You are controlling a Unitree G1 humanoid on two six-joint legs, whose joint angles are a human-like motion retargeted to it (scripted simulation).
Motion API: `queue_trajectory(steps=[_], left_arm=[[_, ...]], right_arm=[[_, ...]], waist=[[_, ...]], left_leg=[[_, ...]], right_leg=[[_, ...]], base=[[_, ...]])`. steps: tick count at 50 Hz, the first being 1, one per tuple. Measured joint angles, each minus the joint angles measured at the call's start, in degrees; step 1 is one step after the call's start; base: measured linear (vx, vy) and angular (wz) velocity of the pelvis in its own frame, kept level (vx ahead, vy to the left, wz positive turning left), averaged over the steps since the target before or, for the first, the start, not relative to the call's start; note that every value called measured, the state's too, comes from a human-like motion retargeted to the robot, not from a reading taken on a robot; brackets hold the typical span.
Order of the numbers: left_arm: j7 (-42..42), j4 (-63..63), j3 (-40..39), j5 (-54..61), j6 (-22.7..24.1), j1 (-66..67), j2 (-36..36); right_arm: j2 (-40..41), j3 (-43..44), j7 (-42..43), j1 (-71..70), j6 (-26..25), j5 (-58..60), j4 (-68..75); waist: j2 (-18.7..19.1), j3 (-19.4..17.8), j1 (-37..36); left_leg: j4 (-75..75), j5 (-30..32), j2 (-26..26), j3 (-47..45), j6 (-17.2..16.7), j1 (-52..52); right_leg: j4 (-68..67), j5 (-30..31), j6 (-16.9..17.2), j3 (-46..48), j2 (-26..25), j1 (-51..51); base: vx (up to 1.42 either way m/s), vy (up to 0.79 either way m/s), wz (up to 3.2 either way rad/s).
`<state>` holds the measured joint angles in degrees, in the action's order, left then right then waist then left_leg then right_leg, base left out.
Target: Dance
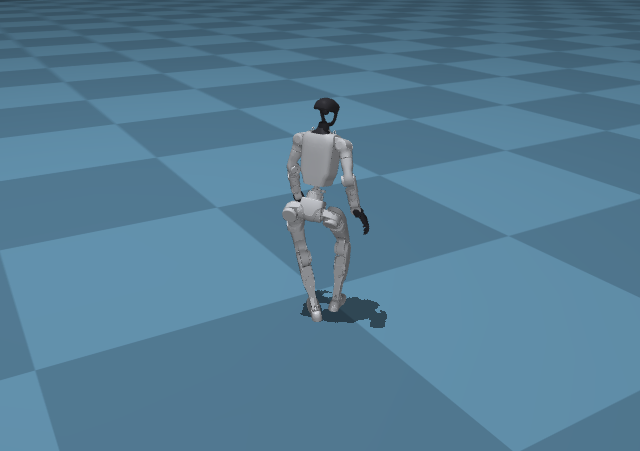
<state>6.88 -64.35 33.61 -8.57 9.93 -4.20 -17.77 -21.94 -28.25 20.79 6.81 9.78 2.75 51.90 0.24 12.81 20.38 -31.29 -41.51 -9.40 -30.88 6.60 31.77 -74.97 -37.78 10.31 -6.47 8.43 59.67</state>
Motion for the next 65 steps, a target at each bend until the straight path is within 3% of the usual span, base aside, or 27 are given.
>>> queue_trajectory(steps=[2, 3, 5, 10, 13, 17, 21, 23, 29, 32, 35, 38, 42, 48, 52, 58, 65], left_arm=[[-2.07, -0.02, -1.38, 0.81, 0.28, 1.78, -0.07], [-2.28, -0.16, -1.83, 1.05, 0.26, 2.57, 0.31], [-3.22, 0.13, -3.57, 1.81, 0.29, 4.40, -0.37], [-2.36, 0.74, -9.43, 4.14, 0.18, 7.24, -0.38], [-1.00, 1.51, -13.67, 5.78, 0.26, 7.15, -0.97], [0.29, 1.64, -17.32, 7.40, 0.85, 7.99, -0.03], [0.44, 0.98, -19.37, 8.56, 0.88, 9.24, 0.73], [-0.14, 0.46, -20.28, 9.42, 0.46, 9.40, 0.70], [-0.87, -0.35, -21.94, 12.56, -0.93, 12.20, 1.29], [-1.34, -0.15, -22.58, 14.58, -1.22, 12.88, 1.35], [-2.01, 0.34, -22.59, 15.78, -0.94, 12.84, 1.79], [-2.80, 1.12, -22.14, 16.32, -0.72, 11.87, 2.21], [-3.91, 2.20, -20.97, 16.49, -0.84, 9.68, 2.27], [-4.49, 3.17, -18.97, 16.05, -1.62, 6.17, 0.53], [-2.92, 2.44, -18.78, 15.43, -1.91, 4.01, -1.30], [1.64, 0.80, -20.43, 14.79, -1.36, 1.20, -3.43], [6.79, 2.19, -19.36, 13.87, 0.52, -3.36, -5.21]], right_arm=[[-0.83, 0.08, -1.58, -1.43, -0.48, 0.60, -0.09], [-0.78, 0.33, -1.69, -1.65, -0.48, 0.69, -0.04], [-0.08, 0.83, -2.89, -2.76, -0.70, 0.59, 0.58], [2.03, 2.14, -4.25, -4.96, -0.96, -0.37, 2.40], [3.38, 2.67, -5.21, -8.28, -1.25, -0.87, 4.10], [3.57, 2.28, -5.50, -10.27, -1.66, -0.84, 5.55], [3.41, 2.12, -5.91, -11.37, -2.28, -1.14, 7.36], [2.99, 2.44, -6.59, -12.42, -2.54, -1.76, 8.38], [1.28, 3.81, -7.60, -11.81, -2.58, -2.58, 7.91], [-0.46, 4.62, -7.89, -11.60, -2.30, -3.02, 6.42], [-2.09, 5.34, -7.48, -11.43, -1.94, -3.54, 5.15], [-3.37, 5.87, -7.28, -11.57, -1.93, -4.15, 4.32], [-4.18, 6.26, -8.10, -11.84, -2.65, -4.96, 3.57], [-3.21, 4.21, -11.08, -12.30, -3.86, -4.41, 1.78], [-1.48, 2.04, -11.83, -12.68, -3.92, -2.88, -0.28], [1.16, -2.42, -10.12, -14.46, -2.48, 1.13, -2.74], [2.10, -7.21, -5.89, -20.58, -0.92, 5.80, -2.26]], waist=[[0.38, 0.55, -0.95], [-0.45, 1.28, -0.88], [-1.95, 1.73, -3.11], [-5.97, 1.77, -8.22], [-4.98, -0.39, -13.33], [-4.22, -3.41, -17.14], [-2.24, -5.47, -19.70], [1.27, -5.65, -23.49], [4.58, -4.25, -26.24], [7.17, -3.65, -26.53], [9.10, -2.98, -25.26], [9.07, -1.52, -23.10], [6.36, 1.04, -19.52], [3.11, 3.32, -15.92], [1.26, 3.34, -13.60], [-3.27, 2.16, -10.91], [-6.56, 0.20, -12.65]], left_leg=[[12.33, 4.25, -4.07, -0.63, 1.44, -4.77], [12.43, 5.42, -4.69, -2.30, 0.96, -4.00], [26.69, 11.03, -9.54, -2.77, 2.41, -9.98], [33.17, 15.97, -12.80, -7.80, 2.76, -11.92], [25.07, 13.80, -7.61, -7.40, 2.83, -7.53], [1.33, 12.16, -1.05, 2.97, -3.45, 5.54], [-18.38, 7.20, 5.13, 9.54, -5.30, 13.46], [-27.52, 2.95, 12.97, 13.63, -5.76, 15.13], [-39.08, -1.59, 27.60, 20.67, -5.47, 9.37], [-37.32, -2.51, 33.82, 22.77, -7.42, 3.01], [-32.65, -2.62, 36.35, 22.98, -9.99, -1.57], [-26.56, -2.68, 33.94, 21.62, -11.08, -3.07], [-17.91, -2.40, 25.61, 18.92, -10.05, -2.53], [-10.13, -1.76, 16.59, 15.25, -7.73, 0.78], [-9.11, -1.15, 13.08, 14.17, -6.80, 3.27], [-12.42, -1.04, 9.70, 12.96, -5.32, 6.85], [-22.80, -2.91, 10.77, 12.66, -3.79, 15.76]], right_leg=[[-0.16, -1.13, 0.17, 1.64, 1.72, -5.61], [-0.91, -1.38, 0.42, 1.76, 3.34, -7.15], [0.88, -2.75, 1.19, 2.76, 3.53, -13.09], [8.62, -7.27, 0.91, 4.64, 4.84, -21.60], [17.03, -7.85, -1.76, 6.90, 2.24, -24.22], [18.26, -8.02, -3.59, 6.34, 1.78, -23.38], [16.67, -7.08, -3.40, 5.20, -0.95, -21.71], [21.43, -3.96, -3.61, 5.51, -6.79, -23.20], [25.08, 1.23, -3.32, 5.10, -12.46, -23.94], [30.27, 4.00, -3.03, 5.78, -14.79, -26.61], [32.15, 5.71, -2.20, 6.98, -14.75, -26.72], [32.12, 6.59, -0.78, 7.80, -11.43, -24.20], [28.84, 5.66, 0.94, 8.32, -2.55, -17.86], [21.54, 0.91, -3.47, 17.28, 13.70, -7.83], [15.29, -0.35, -4.45, 18.32, 18.13, -3.39], [1.98, -1.62, -4.63, 17.09, 17.09, -1.96], [0.35, -2.49, -2.27, 13.88, 5.69, -2.20]], base=[[-0.14, 0.08, -1.68], [-0.17, 0.04, -1.63], [-0.14, 0.09, -1.89], [-0.18, 0.11, -2.05], [-0.25, 0.09, -2.24], [-0.37, -0.03, -1.70], [-0.35, 0.03, -1.28], [-0.27, 0.07, -1.92], [-0.26, 0.08, -1.18], [-0.16, 0.15, -0.65], [-0.17, 0.18, -0.16], [-0.16, 0.22, 0.27], [-0.15, 0.26, 0.59], [-0.18, 0.24, 0.21], [-0.17, 0.23, 0.37], [-0.16, 0.16, 0.40], [-0.17, 0.05, 0.20]])
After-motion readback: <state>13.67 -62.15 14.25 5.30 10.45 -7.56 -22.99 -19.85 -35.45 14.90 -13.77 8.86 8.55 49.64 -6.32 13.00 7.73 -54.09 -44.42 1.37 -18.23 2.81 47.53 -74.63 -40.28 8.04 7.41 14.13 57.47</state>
